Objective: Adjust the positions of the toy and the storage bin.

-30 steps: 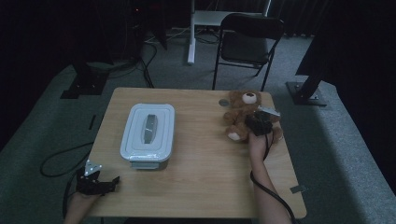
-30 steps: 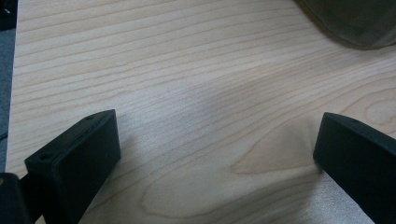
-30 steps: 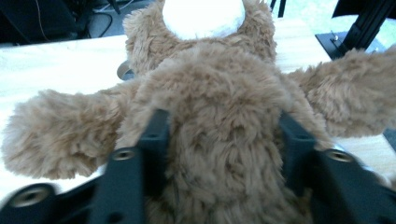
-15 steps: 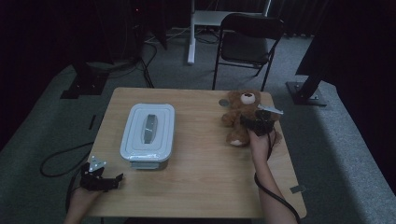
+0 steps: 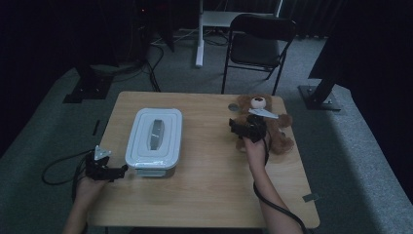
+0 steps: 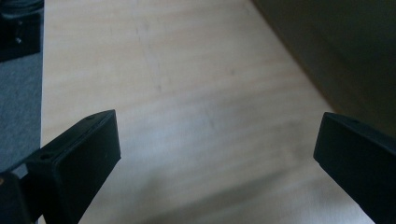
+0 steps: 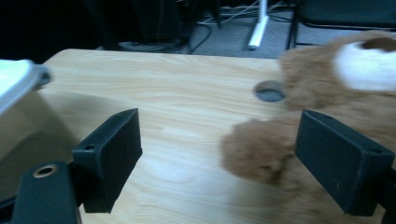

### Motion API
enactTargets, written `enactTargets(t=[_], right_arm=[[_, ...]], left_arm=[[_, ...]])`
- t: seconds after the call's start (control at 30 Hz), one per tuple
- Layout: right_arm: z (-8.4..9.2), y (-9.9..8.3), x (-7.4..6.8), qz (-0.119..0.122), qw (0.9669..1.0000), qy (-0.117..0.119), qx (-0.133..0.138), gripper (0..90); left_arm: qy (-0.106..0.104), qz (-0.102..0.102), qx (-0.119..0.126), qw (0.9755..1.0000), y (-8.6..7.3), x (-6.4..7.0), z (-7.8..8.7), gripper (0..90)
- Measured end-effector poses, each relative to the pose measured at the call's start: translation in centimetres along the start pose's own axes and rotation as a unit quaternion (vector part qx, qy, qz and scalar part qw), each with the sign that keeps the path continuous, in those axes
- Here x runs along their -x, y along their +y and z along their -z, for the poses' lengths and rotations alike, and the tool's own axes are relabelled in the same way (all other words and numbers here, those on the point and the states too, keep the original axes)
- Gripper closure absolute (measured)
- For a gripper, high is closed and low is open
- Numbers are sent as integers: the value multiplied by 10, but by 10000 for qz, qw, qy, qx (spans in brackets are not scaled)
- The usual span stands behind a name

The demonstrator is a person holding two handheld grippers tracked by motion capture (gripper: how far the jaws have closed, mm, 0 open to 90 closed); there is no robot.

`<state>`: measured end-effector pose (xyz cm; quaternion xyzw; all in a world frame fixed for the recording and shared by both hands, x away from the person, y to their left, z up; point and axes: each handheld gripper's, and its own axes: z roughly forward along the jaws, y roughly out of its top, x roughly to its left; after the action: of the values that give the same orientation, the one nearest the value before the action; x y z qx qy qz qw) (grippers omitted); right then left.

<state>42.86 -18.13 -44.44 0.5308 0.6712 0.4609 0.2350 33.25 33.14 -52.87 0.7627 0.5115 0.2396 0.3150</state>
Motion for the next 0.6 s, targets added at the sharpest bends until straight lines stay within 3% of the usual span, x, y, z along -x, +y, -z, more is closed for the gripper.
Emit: enactTargets(t=[0.17,0.3,0.33,0.43,0.6], right_arm=[[-7,-5,-31,204,9994,282,59,141],[-21,-12,-56,379,9973,602,-209,142],[-21,-12,-56,379,9973,602,-209,142],[-34,-20,-73,449,9956,735,-379,141],[-56,-33,-89,406,9936,866,-601,141]], left_arm=[[-18,-53,33,10000,13,-7,-9,14],[0,-11,96,10000,23,-12,-13,14],[0,-11,96,10000,23,-12,-13,13],[-2,-76,65,9999,31,-15,-17,13],[-36,-112,211,9997,43,-17,-20,14]])
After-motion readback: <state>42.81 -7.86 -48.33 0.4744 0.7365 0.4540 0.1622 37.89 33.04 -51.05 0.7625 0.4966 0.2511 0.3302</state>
